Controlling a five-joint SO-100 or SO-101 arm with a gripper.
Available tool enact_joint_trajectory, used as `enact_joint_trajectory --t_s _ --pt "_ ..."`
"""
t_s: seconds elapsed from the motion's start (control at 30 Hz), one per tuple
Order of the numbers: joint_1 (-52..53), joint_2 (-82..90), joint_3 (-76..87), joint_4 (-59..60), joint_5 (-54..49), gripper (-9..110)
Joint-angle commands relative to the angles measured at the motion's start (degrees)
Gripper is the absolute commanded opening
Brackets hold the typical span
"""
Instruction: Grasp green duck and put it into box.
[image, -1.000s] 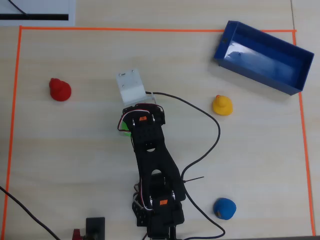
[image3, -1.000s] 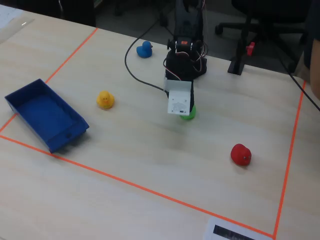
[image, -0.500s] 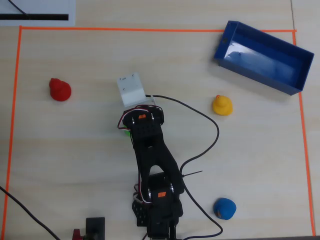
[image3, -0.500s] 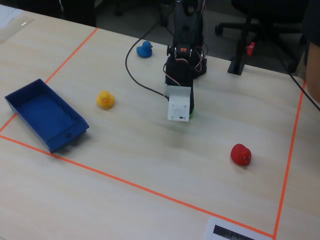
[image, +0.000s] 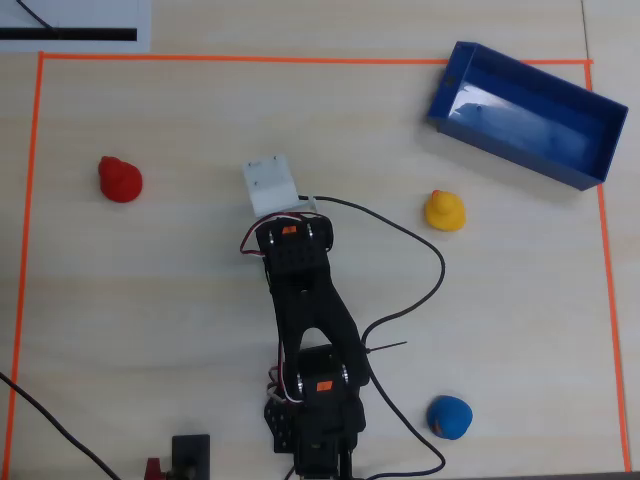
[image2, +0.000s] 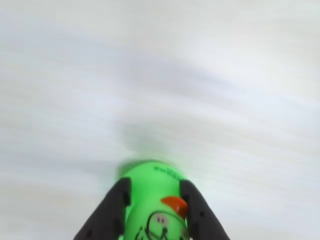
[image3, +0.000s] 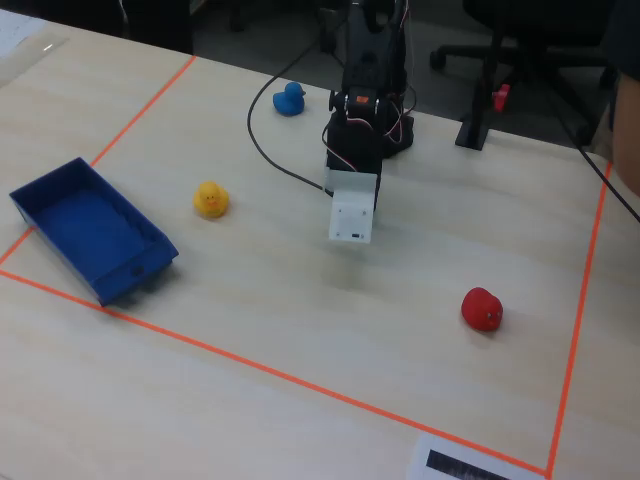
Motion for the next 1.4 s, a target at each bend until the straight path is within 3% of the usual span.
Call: enact_joint_trajectory --t_s 0.0,0.43,0.6,0.73,1.0,1.37 --pt "1.1 -0.5 -4.3 2.4 0.1 4" --pt "2.5 1.2 -24.3 15.3 0.4 0" --pt "6.8 -1.5 -34.0 11.4 -0.9 0" --pt "14.6 -13.5 -52.6 5.1 -2.1 0" --pt "31.6 -39.9 -95.6 5.4 -3.7 0" --pt "42.9 -61.0 -116.4 2.2 -3.3 0"
